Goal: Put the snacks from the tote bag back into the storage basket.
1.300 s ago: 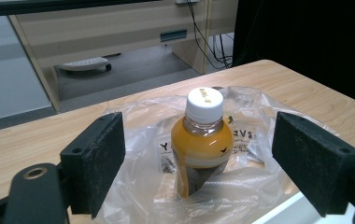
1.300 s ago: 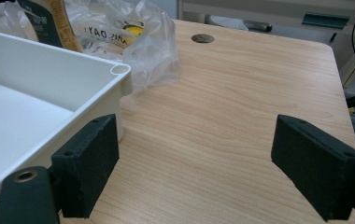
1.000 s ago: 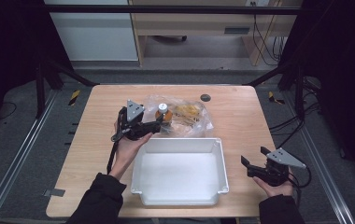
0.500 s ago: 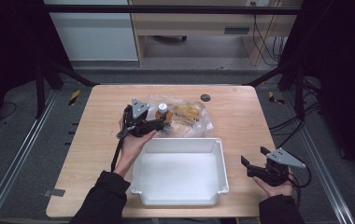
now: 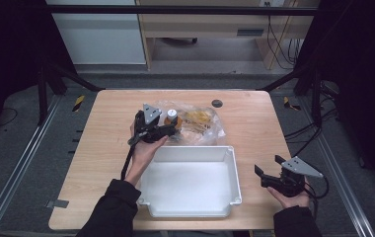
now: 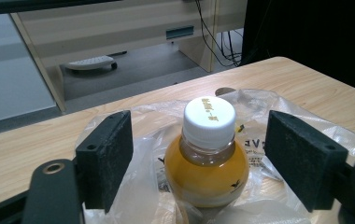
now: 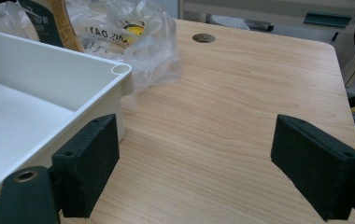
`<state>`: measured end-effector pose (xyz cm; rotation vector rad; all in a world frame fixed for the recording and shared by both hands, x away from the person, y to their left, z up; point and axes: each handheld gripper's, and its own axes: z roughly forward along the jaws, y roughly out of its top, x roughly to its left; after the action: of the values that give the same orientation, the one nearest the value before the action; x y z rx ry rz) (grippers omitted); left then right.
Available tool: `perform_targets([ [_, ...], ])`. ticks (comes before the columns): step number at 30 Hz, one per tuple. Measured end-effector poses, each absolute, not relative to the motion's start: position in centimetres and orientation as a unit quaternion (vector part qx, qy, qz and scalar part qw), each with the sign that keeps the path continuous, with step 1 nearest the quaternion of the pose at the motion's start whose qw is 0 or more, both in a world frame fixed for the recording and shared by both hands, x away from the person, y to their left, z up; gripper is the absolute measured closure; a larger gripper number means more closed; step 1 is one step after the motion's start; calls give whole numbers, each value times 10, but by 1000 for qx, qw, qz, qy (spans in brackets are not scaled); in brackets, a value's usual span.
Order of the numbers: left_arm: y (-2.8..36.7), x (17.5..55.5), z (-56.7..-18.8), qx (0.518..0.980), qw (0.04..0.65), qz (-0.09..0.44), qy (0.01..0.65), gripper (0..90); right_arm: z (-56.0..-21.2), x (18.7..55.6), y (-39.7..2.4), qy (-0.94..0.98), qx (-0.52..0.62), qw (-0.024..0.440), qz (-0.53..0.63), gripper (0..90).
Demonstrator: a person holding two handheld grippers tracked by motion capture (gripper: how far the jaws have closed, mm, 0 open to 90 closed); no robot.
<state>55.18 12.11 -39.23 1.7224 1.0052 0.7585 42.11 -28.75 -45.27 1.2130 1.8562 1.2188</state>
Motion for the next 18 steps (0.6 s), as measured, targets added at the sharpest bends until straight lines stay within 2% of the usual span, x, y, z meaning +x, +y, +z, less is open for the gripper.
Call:
perform_targets([
  [18, 114, 564, -404, 710, 481, 310, 410, 359, -453, 422, -287, 701, 457, 300, 458, 158],
])
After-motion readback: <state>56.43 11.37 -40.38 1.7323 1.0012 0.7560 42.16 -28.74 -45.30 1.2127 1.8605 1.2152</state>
